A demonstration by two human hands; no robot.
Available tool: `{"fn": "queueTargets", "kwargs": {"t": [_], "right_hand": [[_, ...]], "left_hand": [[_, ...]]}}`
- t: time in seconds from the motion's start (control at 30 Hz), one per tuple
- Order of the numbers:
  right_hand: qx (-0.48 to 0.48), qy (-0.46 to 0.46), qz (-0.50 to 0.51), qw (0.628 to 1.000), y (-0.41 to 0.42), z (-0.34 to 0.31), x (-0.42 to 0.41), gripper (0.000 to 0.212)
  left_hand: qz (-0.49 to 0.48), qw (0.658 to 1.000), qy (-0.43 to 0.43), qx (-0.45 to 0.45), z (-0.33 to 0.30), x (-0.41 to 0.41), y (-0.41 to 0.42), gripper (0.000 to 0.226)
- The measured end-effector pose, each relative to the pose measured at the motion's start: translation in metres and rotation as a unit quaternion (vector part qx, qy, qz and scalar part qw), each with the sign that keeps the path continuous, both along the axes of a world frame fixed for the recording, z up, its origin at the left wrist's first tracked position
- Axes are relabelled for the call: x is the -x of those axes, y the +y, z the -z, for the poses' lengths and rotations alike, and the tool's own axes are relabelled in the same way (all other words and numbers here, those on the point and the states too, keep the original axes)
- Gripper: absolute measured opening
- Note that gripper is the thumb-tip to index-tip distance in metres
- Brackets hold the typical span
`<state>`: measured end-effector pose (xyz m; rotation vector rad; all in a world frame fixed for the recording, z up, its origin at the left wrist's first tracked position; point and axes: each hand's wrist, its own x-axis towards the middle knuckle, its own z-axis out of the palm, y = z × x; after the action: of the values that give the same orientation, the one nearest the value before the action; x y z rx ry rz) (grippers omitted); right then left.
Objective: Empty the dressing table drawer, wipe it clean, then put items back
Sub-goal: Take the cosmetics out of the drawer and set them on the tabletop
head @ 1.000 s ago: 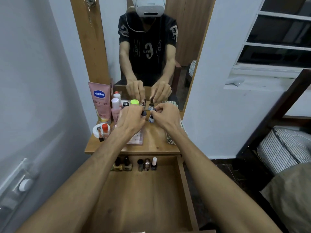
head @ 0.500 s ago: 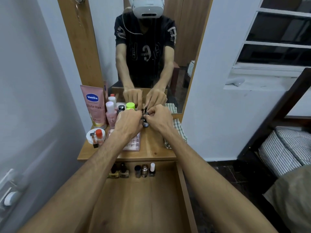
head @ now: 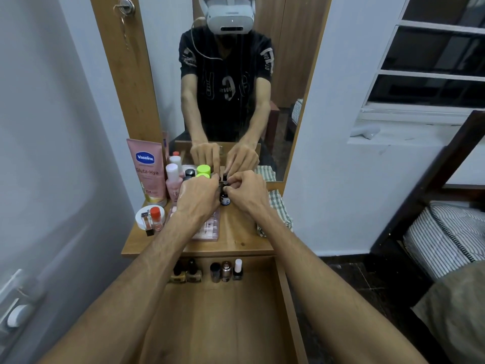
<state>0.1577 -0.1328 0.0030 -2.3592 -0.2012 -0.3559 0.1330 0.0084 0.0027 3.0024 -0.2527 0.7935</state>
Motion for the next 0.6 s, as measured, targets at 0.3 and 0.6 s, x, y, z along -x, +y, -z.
{"fn": "queueTargets", "kwargs": {"t": [0.3,0.6], "right_hand": [[-0.039,-0.035,0.020,0.998,-0.012,0.002,0.031,0.020],[-0.060,-0.003,0.015,0.998,-0.031,0.042,0.129,0.008]], "left_hand": [[0.080,0.989,-0.077,0.103,0.000,0.037,0.007,0.013],[0.194,0.967,-0.029,0.161,0.059,0.123,0.014,0.009]]}}
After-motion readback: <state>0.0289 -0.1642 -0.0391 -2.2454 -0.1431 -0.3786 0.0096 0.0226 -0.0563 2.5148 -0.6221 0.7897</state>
